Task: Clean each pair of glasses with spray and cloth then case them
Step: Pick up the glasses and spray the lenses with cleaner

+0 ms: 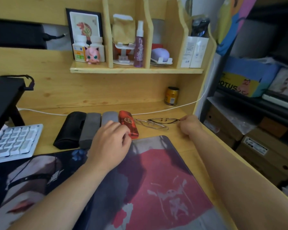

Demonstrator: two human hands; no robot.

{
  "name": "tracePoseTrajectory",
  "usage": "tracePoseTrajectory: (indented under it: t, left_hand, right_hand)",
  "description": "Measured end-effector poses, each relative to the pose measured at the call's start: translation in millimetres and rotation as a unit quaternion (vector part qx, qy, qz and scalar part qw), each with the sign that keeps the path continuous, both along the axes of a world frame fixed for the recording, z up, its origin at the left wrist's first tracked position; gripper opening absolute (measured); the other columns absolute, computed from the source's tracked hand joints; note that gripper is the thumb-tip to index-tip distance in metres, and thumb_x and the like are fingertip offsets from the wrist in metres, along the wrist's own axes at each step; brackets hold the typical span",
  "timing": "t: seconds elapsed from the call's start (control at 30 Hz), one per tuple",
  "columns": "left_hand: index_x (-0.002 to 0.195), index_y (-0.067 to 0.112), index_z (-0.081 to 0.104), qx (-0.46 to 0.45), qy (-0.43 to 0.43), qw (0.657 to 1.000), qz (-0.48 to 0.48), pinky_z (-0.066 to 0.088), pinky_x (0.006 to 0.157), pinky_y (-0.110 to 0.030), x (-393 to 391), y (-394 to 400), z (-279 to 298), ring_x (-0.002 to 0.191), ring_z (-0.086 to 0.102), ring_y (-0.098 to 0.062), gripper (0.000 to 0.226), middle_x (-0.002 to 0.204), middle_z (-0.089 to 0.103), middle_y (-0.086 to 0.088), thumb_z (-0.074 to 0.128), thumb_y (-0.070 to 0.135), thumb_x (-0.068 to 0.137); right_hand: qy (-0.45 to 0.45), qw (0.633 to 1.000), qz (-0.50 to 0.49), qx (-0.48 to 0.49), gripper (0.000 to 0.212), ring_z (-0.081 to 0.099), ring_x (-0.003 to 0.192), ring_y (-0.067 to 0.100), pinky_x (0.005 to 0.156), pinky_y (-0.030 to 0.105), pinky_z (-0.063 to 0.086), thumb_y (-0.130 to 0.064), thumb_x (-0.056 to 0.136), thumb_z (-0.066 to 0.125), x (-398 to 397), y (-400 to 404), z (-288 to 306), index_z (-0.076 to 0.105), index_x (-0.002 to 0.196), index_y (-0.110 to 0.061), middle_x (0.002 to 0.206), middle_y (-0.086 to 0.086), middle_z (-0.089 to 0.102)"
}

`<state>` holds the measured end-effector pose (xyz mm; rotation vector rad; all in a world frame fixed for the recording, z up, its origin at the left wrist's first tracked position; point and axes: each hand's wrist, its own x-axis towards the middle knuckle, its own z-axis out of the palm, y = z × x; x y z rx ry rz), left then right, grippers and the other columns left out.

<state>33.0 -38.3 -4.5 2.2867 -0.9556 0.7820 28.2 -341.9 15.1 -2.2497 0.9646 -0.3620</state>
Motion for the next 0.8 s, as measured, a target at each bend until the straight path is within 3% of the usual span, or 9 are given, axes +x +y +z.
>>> tracePoseTrajectory:
  t: [0.17, 0.27, 0.37, 0.47, 0.57, 0.7, 0.8]
  left_hand:
    - [0.084, 0.012, 0.07, -0.033, 0.011, 0.999, -0.001, 0.048, 0.067, -0.032, -6, 4, 0, 0.082, 0.057, -0.018, 0.015, 0.08, 0.065, 0.006, 0.057, 0.013, 0.091]
    - [0.085, 0.013, 0.07, -0.036, 0.017, 0.999, 0.005, 0.044, 0.068, -0.028, -5, 5, -1, 0.083, 0.056, -0.015, 0.009, 0.081, 0.065, 0.007, 0.066, 0.005, 0.088]
    - [0.086, 0.013, 0.071, -0.054, 0.009, 0.998, 0.01, 0.048, 0.068, -0.031, -6, 7, 0, 0.084, 0.056, -0.013, 0.01, 0.082, 0.065, 0.007, 0.063, 0.009, 0.09]
    - [0.09, 0.01, 0.072, -0.177, 0.008, 0.984, 0.006, 0.046, 0.071, -0.025, -15, 11, 8, 0.082, 0.056, -0.013, 0.017, 0.084, 0.063, 0.005, 0.055, 0.012, 0.094]
    - [0.098, 0.02, 0.069, -0.347, 0.152, 0.925, 0.005, 0.043, 0.069, -0.018, -37, 24, 18, 0.074, 0.056, -0.007, 0.018, 0.084, 0.063, 0.006, 0.057, 0.006, 0.1]
    - [0.11, 0.023, 0.066, -0.376, 0.229, 0.898, -0.009, 0.047, 0.075, -0.011, -57, 49, 16, 0.084, 0.062, 0.002, 0.014, 0.093, 0.066, 0.009, 0.064, 0.022, 0.096]
    - [0.111, 0.027, 0.066, -0.387, 0.226, 0.894, -0.012, 0.052, 0.079, -0.02, -56, 62, 17, 0.09, 0.065, -0.009, 0.022, 0.098, 0.067, 0.011, 0.063, 0.034, 0.091]
  right_hand:
    - [-0.079, 0.997, -0.014, -0.011, 0.008, 0.065, 0.093, 0.024, 0.086, 0.04, 0.056, -0.026, 0.095, 0.065, -5, -4, -14, 0.072, 0.095, -0.022, 0.097, 0.003, 0.071]
    - [-0.145, 0.987, -0.03, 0.065, 0.01, 0.063, 0.097, 0.021, 0.09, 0.041, 0.056, -0.024, 0.095, 0.065, -14, -8, -13, 0.074, 0.091, -0.024, 0.098, 0.001, 0.07]
    - [-0.225, 0.964, -0.052, 0.132, 0.008, 0.061, 0.105, 0.021, 0.095, 0.04, 0.052, -0.026, 0.095, 0.067, -30, -5, 3, 0.075, 0.092, -0.024, 0.101, 0.0, 0.07]
    - [-0.287, 0.942, 0.023, 0.172, 0.005, 0.061, 0.095, 0.016, 0.084, 0.032, 0.049, -0.024, 0.095, 0.068, -46, 18, 32, 0.072, 0.094, -0.026, 0.096, -0.001, 0.069]
    - [-0.324, 0.908, 0.156, 0.216, 0.007, 0.057, 0.076, 0.01, 0.074, 0.027, 0.048, -0.016, 0.094, 0.069, -55, 66, 49, 0.076, 0.097, -0.016, 0.081, -0.001, 0.065]
    - [-0.376, 0.877, 0.221, 0.202, 0.006, 0.051, 0.056, 0.004, 0.059, 0.017, 0.043, -0.004, 0.091, 0.07, -65, 123, 25, 0.075, 0.092, -0.007, 0.062, -0.009, 0.061]
    - [-0.424, 0.863, 0.225, 0.157, 0.012, 0.055, 0.058, 0.007, 0.061, 0.023, 0.046, -0.003, 0.09, 0.071, -73, 136, 9, 0.075, 0.088, -0.014, 0.07, -0.003, 0.064]
